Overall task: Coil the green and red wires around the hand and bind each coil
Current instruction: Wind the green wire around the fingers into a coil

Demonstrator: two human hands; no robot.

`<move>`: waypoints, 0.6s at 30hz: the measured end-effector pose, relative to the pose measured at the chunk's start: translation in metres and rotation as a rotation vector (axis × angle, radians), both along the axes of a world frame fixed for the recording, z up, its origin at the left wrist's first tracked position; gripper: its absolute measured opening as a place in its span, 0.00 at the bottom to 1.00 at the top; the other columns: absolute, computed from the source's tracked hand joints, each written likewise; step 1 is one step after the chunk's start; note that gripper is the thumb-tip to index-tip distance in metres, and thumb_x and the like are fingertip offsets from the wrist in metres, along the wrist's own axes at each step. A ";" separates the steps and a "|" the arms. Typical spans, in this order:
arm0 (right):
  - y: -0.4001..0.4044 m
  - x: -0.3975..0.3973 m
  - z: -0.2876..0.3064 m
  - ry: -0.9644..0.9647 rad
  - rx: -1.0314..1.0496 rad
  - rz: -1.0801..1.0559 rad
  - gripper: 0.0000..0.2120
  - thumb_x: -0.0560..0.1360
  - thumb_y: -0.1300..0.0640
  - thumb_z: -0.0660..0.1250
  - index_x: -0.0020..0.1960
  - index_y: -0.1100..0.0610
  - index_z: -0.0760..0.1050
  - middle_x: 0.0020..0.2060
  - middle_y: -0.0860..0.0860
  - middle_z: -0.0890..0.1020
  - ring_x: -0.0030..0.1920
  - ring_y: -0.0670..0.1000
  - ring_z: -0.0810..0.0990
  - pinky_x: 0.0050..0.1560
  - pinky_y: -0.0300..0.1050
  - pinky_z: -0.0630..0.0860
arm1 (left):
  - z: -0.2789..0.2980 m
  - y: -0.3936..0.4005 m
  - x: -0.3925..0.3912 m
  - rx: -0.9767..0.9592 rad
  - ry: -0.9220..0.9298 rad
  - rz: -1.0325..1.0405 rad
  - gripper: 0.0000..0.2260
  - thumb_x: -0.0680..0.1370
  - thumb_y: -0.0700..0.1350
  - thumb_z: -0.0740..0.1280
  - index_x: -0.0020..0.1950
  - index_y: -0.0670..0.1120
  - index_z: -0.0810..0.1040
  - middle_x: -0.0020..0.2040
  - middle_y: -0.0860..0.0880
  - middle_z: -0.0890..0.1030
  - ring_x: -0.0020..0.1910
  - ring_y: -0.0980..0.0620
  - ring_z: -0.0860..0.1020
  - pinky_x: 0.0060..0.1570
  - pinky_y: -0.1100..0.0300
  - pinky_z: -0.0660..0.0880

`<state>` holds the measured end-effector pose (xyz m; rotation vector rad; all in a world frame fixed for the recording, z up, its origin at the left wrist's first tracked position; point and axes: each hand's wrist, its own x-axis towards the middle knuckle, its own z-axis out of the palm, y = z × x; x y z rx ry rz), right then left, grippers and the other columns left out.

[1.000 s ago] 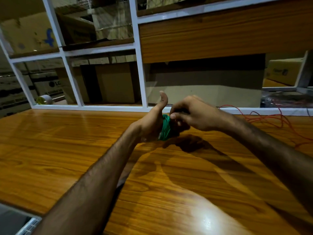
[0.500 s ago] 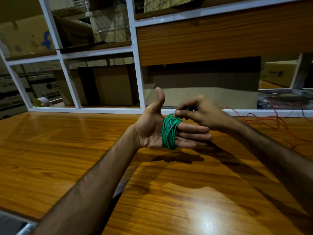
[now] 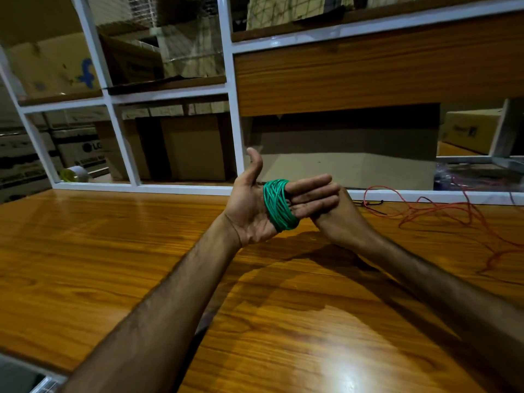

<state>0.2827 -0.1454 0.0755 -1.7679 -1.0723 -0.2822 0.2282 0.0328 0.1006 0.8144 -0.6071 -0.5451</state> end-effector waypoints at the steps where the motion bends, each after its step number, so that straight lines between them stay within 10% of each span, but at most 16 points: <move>1: 0.000 -0.001 -0.001 0.007 0.020 -0.004 0.17 0.79 0.69 0.66 0.55 0.48 0.79 0.48 0.40 0.82 0.50 0.38 0.83 0.46 0.30 0.78 | 0.000 0.001 0.001 -0.005 -0.002 0.008 0.53 0.77 0.78 0.52 0.80 0.31 0.60 0.79 0.30 0.65 0.79 0.35 0.65 0.80 0.47 0.61; 8: 0.016 -0.009 -0.007 0.131 0.175 0.039 0.18 0.81 0.66 0.66 0.53 0.42 0.82 0.51 0.48 0.87 0.54 0.54 0.85 0.56 0.52 0.83 | 0.000 0.011 0.005 0.057 -0.043 0.085 0.44 0.84 0.69 0.46 0.66 0.29 0.78 0.60 0.30 0.82 0.50 0.40 0.85 0.52 0.56 0.81; 11: 0.019 -0.016 -0.005 0.213 0.187 0.050 0.15 0.84 0.62 0.61 0.55 0.46 0.83 0.53 0.51 0.86 0.52 0.46 0.84 0.49 0.38 0.80 | 0.000 0.011 0.003 0.111 -0.061 0.204 0.39 0.86 0.64 0.49 0.50 0.32 0.85 0.43 0.35 0.85 0.36 0.47 0.83 0.33 0.64 0.76; 18: 0.027 -0.027 -0.003 0.590 0.319 0.137 0.21 0.85 0.46 0.57 0.50 0.55 0.85 0.50 0.55 0.88 0.56 0.54 0.85 0.55 0.53 0.80 | 0.001 0.008 0.005 0.130 -0.117 0.311 0.34 0.89 0.58 0.49 0.37 0.37 0.80 0.31 0.43 0.76 0.27 0.52 0.75 0.28 0.64 0.59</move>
